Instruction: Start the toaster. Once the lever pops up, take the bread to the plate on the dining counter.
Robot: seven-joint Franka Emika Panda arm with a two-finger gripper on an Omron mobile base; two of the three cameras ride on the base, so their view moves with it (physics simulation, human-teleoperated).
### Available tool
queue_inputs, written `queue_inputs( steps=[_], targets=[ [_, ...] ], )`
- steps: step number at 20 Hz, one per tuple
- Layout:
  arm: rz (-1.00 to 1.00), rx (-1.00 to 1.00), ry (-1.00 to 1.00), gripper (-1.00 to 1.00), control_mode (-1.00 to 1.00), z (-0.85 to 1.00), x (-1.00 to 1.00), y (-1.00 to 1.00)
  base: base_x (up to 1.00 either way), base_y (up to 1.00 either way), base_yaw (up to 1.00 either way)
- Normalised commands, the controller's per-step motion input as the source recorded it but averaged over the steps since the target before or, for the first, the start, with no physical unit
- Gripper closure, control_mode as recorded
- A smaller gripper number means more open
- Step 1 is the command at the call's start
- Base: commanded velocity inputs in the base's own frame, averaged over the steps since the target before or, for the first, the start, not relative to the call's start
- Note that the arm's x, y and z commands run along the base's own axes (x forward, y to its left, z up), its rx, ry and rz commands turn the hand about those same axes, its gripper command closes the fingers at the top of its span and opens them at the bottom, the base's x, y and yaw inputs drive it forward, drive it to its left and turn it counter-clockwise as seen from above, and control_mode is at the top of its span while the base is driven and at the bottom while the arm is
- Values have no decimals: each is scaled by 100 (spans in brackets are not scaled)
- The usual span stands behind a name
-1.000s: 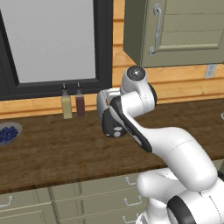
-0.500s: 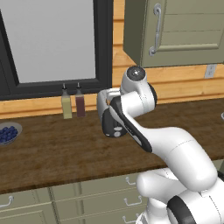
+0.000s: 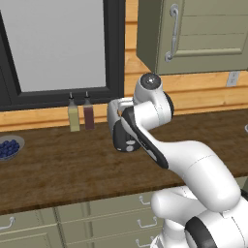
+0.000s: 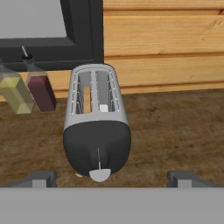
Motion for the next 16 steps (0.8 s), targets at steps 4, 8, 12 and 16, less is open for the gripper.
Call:
queue_inputs(
  steps=[4,8,12,16],
  targets=[
    [0,0,0,-100,-100,0,0,0,0,0,0],
    [0,0,0,-100,-100,0,0,0,0,0,0],
    [0,0,0,-100,-100,0,0,0,0,0,0],
    [0,0,0,-100,-100,0,0,0,0,0,0]
  ],
)
